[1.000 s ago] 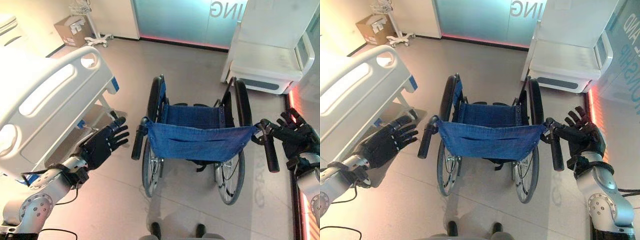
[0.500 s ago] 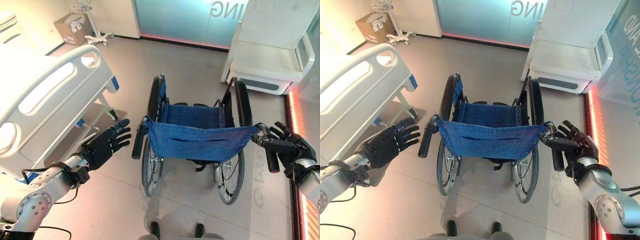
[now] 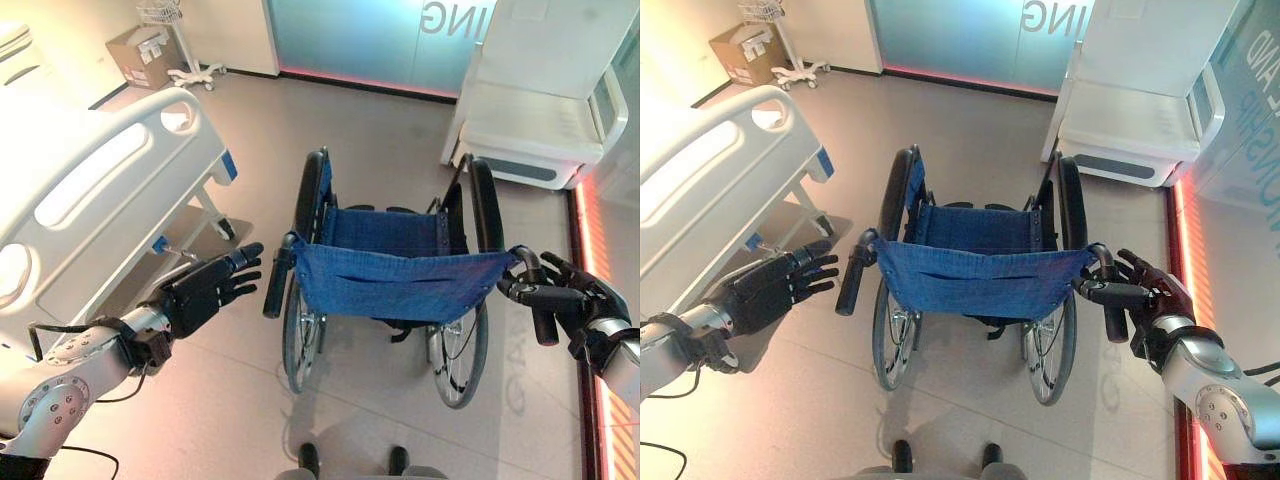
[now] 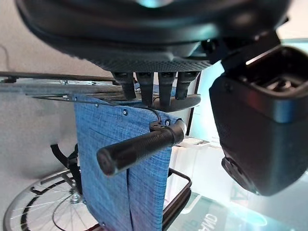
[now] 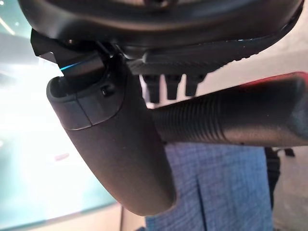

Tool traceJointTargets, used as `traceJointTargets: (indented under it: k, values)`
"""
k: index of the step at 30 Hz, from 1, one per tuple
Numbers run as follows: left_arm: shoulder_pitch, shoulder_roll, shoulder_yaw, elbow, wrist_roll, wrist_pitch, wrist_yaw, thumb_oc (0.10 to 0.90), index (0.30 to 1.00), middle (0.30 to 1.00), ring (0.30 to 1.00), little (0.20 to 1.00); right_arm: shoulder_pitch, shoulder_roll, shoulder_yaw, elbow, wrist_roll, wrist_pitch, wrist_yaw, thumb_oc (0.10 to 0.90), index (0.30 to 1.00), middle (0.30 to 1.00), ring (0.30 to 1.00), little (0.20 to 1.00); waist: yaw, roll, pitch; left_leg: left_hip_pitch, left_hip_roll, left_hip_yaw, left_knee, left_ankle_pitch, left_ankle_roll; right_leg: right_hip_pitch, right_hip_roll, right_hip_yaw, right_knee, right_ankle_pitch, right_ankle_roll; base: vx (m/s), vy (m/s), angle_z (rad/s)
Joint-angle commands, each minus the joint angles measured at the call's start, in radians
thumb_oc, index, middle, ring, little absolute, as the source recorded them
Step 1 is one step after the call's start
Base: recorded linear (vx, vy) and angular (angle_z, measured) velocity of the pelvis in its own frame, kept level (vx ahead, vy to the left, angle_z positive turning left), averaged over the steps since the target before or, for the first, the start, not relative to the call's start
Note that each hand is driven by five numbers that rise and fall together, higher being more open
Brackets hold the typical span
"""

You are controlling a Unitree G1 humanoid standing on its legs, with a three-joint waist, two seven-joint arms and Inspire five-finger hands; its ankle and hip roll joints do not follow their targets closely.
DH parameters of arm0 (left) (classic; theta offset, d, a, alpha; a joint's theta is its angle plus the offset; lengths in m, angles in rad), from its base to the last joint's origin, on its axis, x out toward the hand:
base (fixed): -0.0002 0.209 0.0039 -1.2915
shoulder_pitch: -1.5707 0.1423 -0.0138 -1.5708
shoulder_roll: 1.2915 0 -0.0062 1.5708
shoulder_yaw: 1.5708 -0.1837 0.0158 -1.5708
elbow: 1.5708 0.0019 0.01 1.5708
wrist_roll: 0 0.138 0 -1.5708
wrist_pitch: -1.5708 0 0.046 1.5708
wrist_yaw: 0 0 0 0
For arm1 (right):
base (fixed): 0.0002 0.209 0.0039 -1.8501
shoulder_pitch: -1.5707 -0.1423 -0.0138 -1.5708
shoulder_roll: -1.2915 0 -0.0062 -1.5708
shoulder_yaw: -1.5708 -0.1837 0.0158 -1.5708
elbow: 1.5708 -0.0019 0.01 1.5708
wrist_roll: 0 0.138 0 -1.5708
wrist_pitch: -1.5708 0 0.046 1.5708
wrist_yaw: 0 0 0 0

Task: Push the wheelchair next to the bed

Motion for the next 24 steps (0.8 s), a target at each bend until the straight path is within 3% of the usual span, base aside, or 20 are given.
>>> traceJointTargets:
  k: [1,11,16,24]
  values:
    - [-0.099,0.083,0.022,0.000,0.046,-0.079,-0.054,0.800,0.900,0.900,0.900,0.900,-0.115,-0.137,0.003,-0.028,0.037,-0.108,-0.019,0.800,0.900,0.900,0.900,0.900,-0.014,-0.004,-0.050,0.011,0.021,0.040,0.010,-0.006,-0.037,-0.010,-0.020,-0.009,0.019,0.032,0.011,0.03,-0.006,0.00]
    - [-0.138,0.155,-0.020,0.017,0.040,-0.070,-0.075,0.800,0.900,0.900,0.900,0.900,-0.149,-0.180,0.078,0.034,0.026,-0.044,-0.016,0.800,0.900,0.900,0.900,0.900,-0.009,0.004,-0.044,0.002,0.020,0.033,0.007,0.001,-0.037,-0.014,-0.021,-0.011,0.014,0.037,0.012,0.00,0.000,0.00]
    - [-0.154,0.203,-0.050,0.007,0.093,-0.045,-0.138,0.800,0.900,0.900,0.900,0.900,-0.167,-0.194,0.110,0.039,0.061,-0.026,-0.056,0.800,0.900,0.900,0.900,0.900,-0.004,0.005,-0.041,0.001,0.022,0.031,0.005,0.004,-0.037,-0.016,-0.020,-0.015,0.014,0.038,0.012,0.00,0.000,0.00]
    - [-0.161,0.235,-0.090,-0.011,0.002,-0.047,-0.165,0.800,0.900,0.900,0.900,0.900,-0.176,-0.215,0.142,0.022,0.092,-0.039,-0.094,0.800,0.900,0.900,0.900,0.900,-0.008,0.011,-0.041,0.001,0.023,0.034,0.007,0.007,-0.037,-0.017,-0.018,-0.011,0.017,0.036,0.011,0.01,-0.007,0.00]
